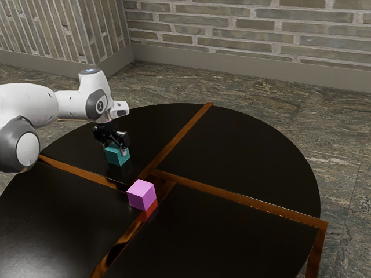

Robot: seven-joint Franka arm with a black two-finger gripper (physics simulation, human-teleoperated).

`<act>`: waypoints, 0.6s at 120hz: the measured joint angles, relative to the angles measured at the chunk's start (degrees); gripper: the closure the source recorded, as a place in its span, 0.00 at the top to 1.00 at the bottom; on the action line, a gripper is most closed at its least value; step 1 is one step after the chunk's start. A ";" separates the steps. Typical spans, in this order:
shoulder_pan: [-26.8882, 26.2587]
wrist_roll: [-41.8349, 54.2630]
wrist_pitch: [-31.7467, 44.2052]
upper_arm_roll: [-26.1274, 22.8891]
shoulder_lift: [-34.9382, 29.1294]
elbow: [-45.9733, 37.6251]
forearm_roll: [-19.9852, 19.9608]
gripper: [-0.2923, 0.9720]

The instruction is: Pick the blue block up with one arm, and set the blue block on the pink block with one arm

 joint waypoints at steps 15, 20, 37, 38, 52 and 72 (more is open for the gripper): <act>0.01 -0.15 0.11 -0.11 0.06 -0.09 0.04 0.65; 0.00 -0.19 0.13 -0.29 0.07 -0.21 0.06 0.64; 0.00 -0.29 0.14 -0.43 0.08 -0.34 0.19 0.59; 0.00 -0.29 0.14 -0.43 0.08 -0.34 0.19 0.59; 0.00 -0.40 0.06 -0.44 0.04 -0.35 0.27 0.55; 0.00 -0.69 -0.28 -0.51 -0.28 -0.35 0.63 0.53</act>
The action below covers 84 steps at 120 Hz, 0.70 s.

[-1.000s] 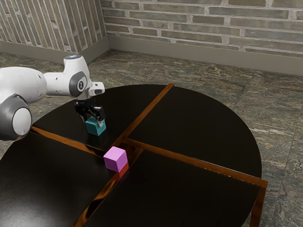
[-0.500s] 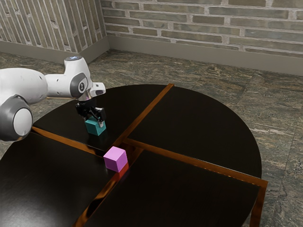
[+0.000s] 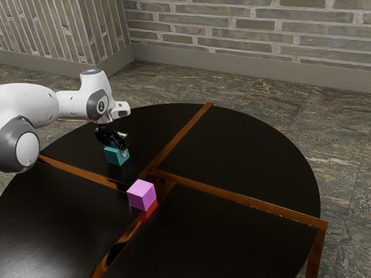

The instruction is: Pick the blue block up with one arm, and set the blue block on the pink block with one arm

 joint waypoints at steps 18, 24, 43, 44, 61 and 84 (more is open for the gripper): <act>0.00 -0.29 -0.52 -0.13 -5.48 -5.17 0.12 0.52; 0.00 -0.43 -0.45 -0.23 -11.70 -11.63 -0.07 0.52; -0.76 -1.19 2.69 -2.73 -34.50 -38.05 -3.59 0.52; -0.98 -1.30 2.95 -2.86 -35.24 -39.06 -3.79 0.52; -5.57 -4.64 7.88 -3.60 -40.63 -47.74 -6.68 0.52; -8.13 -10.79 12.03 -3.71 -41.17 -49.66 -7.59 0.52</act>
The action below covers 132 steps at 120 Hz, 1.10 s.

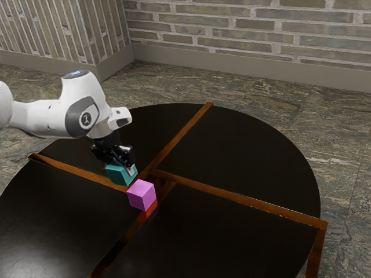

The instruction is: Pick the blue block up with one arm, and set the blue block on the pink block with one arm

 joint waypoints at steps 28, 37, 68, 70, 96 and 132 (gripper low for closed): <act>-5.64 -6.89 1.67 0.09 1.51 -0.78 0.68 0.52; -5.34 -8.68 1.61 0.23 1.58 -0.74 1.53 0.52; -4.95 -11.70 -0.64 0.52 4.81 3.46 6.55 0.52; -4.95 -11.68 -0.73 0.52 4.91 3.63 6.68 0.52; -4.97 -10.63 -2.07 0.56 6.04 4.97 7.42 0.52; -4.96 -7.75 -3.41 0.52 6.59 5.48 7.24 0.52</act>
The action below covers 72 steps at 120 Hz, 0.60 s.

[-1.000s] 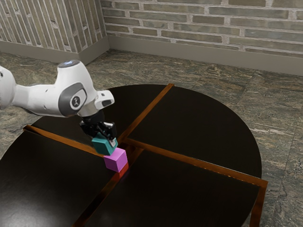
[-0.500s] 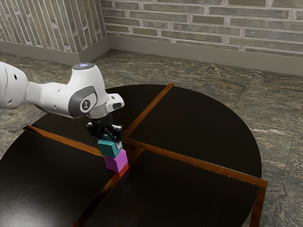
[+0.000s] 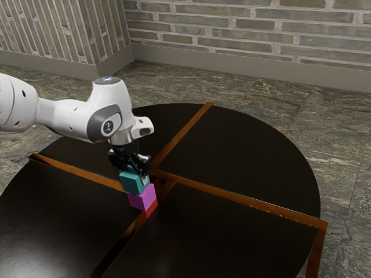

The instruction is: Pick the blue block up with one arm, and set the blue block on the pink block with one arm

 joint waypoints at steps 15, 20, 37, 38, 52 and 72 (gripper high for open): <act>0.00 0.97 -0.34 0.04 1.24 1.31 -0.01 0.52; 0.05 1.26 -0.47 0.03 1.44 1.59 0.00 0.52; 0.09 2.11 -0.91 0.02 1.56 2.34 0.05 0.52; 0.09 2.16 -0.94 0.02 1.55 2.42 0.06 0.52; 0.09 2.71 -1.47 0.00 1.53 2.87 0.03 0.52; 0.01 3.27 -1.84 -0.04 1.46 2.77 -0.23 0.52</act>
